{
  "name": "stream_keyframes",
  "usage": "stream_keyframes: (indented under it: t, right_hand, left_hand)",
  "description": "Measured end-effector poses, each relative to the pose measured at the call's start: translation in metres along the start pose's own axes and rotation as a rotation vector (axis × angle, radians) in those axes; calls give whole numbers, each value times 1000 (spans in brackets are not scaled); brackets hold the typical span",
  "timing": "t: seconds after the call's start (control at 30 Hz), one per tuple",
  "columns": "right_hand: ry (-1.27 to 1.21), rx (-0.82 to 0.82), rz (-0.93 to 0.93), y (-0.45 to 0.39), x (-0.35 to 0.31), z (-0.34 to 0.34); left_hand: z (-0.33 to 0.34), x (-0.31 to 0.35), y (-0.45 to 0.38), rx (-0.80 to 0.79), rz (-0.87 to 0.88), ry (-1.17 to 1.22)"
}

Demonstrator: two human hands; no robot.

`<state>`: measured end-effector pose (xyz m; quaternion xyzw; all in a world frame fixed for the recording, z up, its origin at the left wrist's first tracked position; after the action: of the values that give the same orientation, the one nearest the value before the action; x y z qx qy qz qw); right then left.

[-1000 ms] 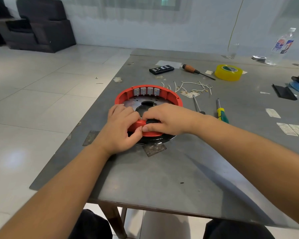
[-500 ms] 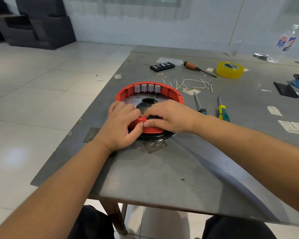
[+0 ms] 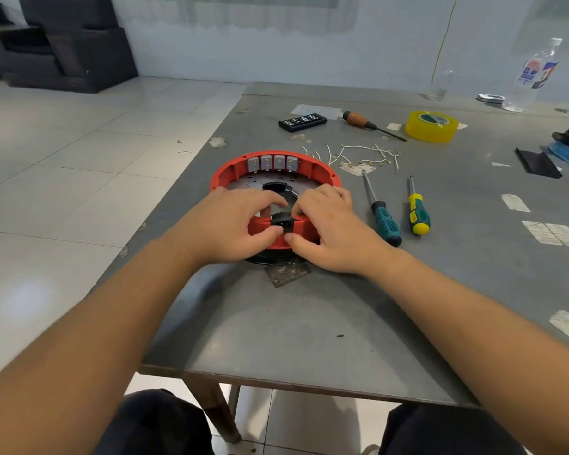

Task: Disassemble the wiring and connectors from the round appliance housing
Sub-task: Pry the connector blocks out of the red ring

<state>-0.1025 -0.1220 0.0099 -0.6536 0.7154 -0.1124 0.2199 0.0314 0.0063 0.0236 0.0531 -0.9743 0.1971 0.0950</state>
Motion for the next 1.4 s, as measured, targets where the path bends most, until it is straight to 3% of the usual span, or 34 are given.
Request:
stream_keyframes:
  t: [0.13, 0.3, 0.73, 1.0, 1.13, 1.4]
  right_hand:
    - [-45, 82, -22, 5, -1, 2]
    - [-26, 148, -32, 6, -1, 4]
    - [28, 187, -23, 6, -2, 8]
    - [29, 188, -24, 6, -3, 8]
    - [57, 186, -22, 6, -3, 8]
    - [56, 189, -18, 6, -3, 8]
  left_hand:
    - [1, 5, -17, -244, 34, -83]
    - [2, 0, -26, -388, 101, -181]
    - [5, 10, -15, -268, 127, -218]
    - [6, 14, -10, -129, 50, -169]
    - [-1, 7, -16, 30, -92, -10]
    - [0, 6, -15, -50, 5, -90]
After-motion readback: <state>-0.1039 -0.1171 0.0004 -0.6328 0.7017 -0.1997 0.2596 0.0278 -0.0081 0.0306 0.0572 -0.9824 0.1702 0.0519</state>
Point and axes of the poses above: each hand's wrist, its own y-axis away from the middle knuckle, its own z-axis out of the palm, x = y × z, the point moved 4 cm from there along -y, towards the middle knuckle
